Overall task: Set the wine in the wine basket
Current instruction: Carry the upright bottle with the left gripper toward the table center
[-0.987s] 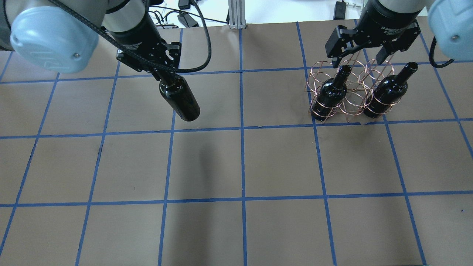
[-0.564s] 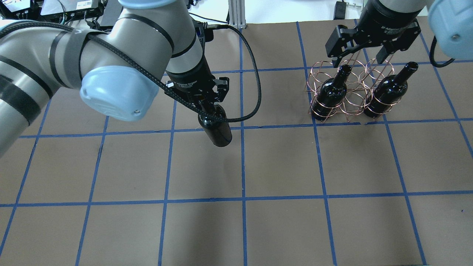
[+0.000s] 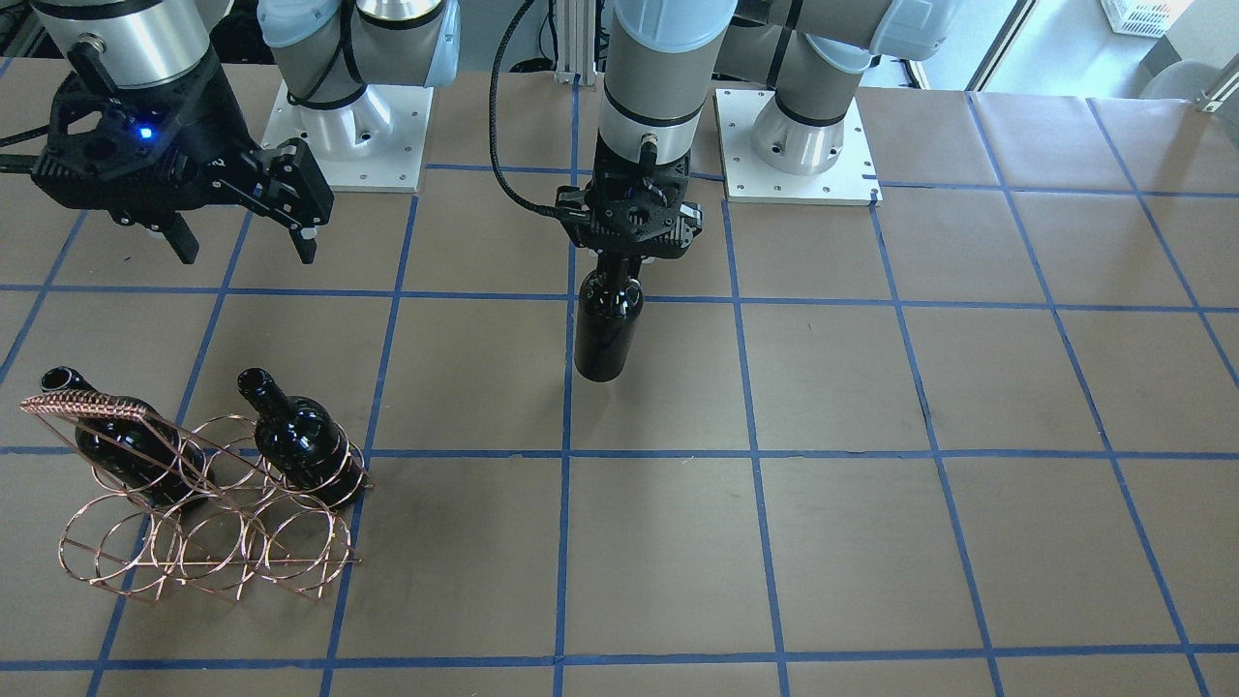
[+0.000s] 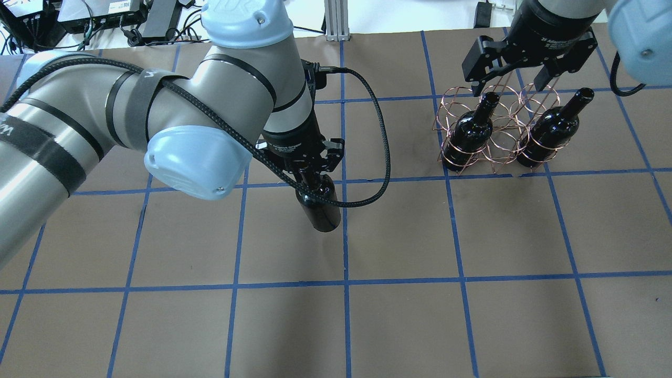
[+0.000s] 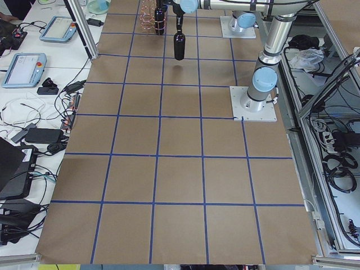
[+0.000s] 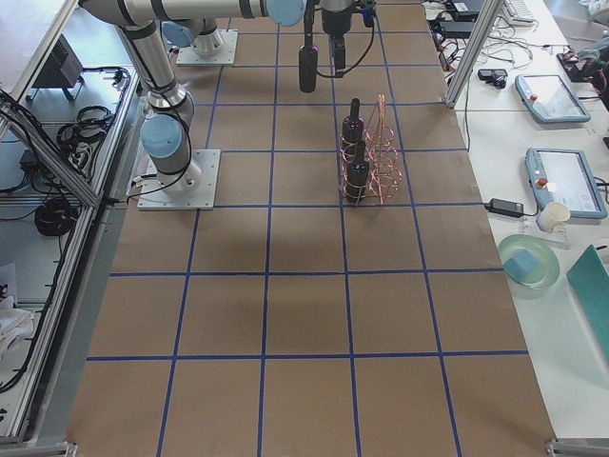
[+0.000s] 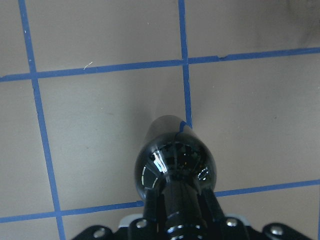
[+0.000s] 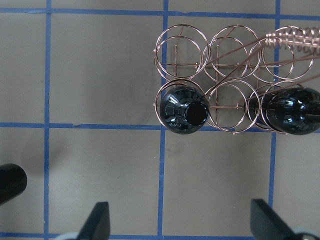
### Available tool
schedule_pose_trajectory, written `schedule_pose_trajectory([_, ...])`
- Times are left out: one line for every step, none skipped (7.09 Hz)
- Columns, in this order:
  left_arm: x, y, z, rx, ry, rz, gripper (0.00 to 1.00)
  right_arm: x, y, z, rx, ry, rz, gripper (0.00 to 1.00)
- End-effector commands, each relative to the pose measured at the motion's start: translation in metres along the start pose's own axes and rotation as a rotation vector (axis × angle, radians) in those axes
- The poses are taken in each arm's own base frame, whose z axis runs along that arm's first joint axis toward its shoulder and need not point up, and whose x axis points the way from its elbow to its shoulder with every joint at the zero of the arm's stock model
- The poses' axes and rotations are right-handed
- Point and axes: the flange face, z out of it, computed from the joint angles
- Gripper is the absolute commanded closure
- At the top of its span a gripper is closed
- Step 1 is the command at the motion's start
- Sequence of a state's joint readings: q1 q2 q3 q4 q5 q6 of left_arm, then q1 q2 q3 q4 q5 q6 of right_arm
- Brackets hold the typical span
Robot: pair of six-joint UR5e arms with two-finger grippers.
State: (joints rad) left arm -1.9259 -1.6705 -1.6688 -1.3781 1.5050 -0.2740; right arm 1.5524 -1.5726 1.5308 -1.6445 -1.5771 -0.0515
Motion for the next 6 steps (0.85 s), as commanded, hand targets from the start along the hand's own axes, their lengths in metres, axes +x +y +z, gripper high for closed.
schedule_pose_trajectory([0.007, 0.010, 0.016, -0.032, -0.009, 0.016, 1.00, 0.000, 0.000, 0.000, 0.000, 0.000, 0.001, 0.00])
schedule_pose_trajectory([0.009, 0.010, 0.020, -0.040, -0.009, 0.019, 1.00, 0.000, 0.000, -0.001, 0.001, 0.000, -0.001, 0.00])
schedule_pose_trajectory([0.011, 0.011, 0.024, -0.047, -0.012, 0.029, 1.00, 0.000, 0.000, 0.000, -0.002, 0.001, 0.001, 0.00])
schedule_pose_trajectory([0.011, 0.014, 0.030, -0.060, -0.019, 0.034, 1.00, 0.000, 0.000, -0.001, 0.001, 0.000, -0.001, 0.00])
schedule_pose_trajectory([0.010, 0.016, 0.035, -0.068, -0.023, 0.034, 1.00, 0.001, 0.000, -0.001, 0.001, 0.002, 0.001, 0.00])
schedule_pose_trajectory([0.010, 0.016, 0.036, -0.070, -0.024, 0.035, 1.00, 0.000, 0.000, -0.001, 0.001, 0.001, -0.001, 0.00])
